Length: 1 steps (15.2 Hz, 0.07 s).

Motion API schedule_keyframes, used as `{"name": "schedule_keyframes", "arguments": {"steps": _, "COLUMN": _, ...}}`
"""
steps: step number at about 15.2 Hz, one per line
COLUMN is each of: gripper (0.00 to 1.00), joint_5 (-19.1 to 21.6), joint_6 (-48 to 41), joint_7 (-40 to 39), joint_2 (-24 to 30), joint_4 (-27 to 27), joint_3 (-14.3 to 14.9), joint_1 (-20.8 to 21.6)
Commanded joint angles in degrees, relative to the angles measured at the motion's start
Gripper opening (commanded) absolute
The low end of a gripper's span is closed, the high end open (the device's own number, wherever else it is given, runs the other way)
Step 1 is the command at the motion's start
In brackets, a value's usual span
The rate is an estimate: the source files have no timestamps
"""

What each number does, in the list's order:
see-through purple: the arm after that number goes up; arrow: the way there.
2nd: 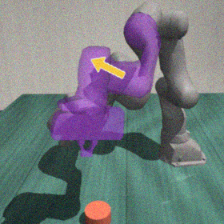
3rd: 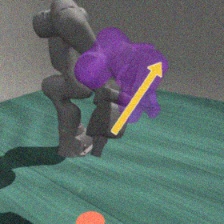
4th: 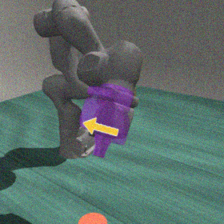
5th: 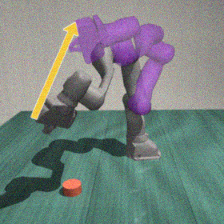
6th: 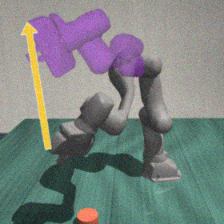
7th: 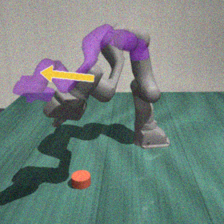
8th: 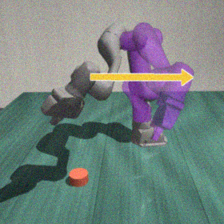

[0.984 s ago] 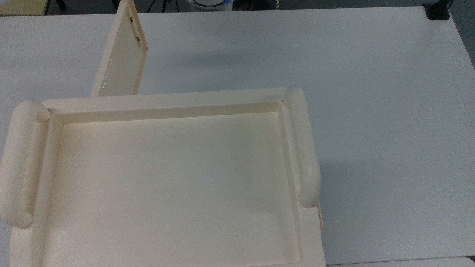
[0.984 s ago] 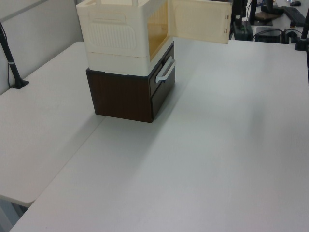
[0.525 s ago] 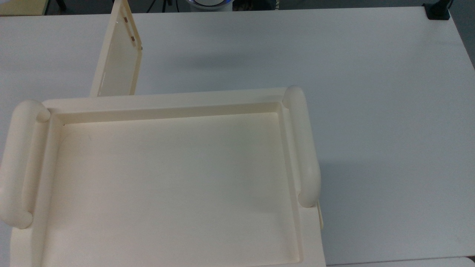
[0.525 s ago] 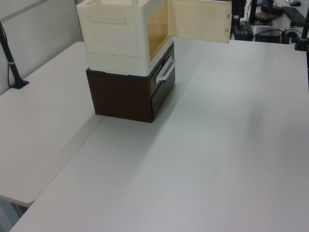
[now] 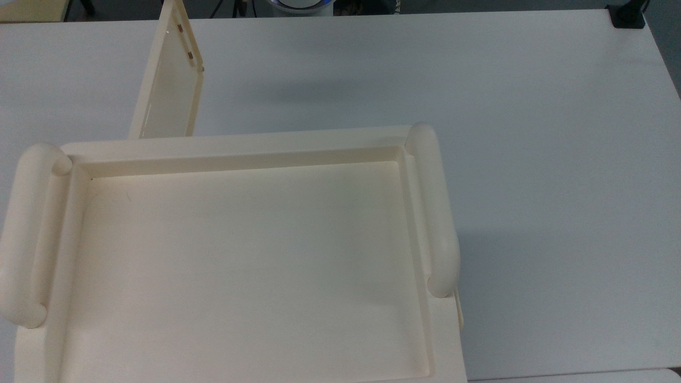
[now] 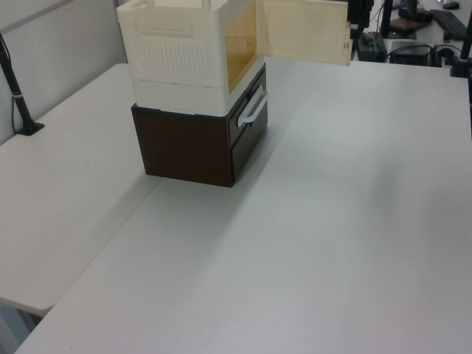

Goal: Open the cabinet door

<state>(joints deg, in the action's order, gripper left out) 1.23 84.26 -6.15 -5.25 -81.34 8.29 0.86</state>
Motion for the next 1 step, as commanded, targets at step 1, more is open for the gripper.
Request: {"name": "schedule_keyframes", "arguments": {"steps": 1, "gripper": 1.0, "joint_5": 1.1, "joint_6": 1.3, "joint_7": 0.4, "joint_2": 1.2, "joint_4": -1.5, "joint_3": 0.6, "joint_1": 0.3}}
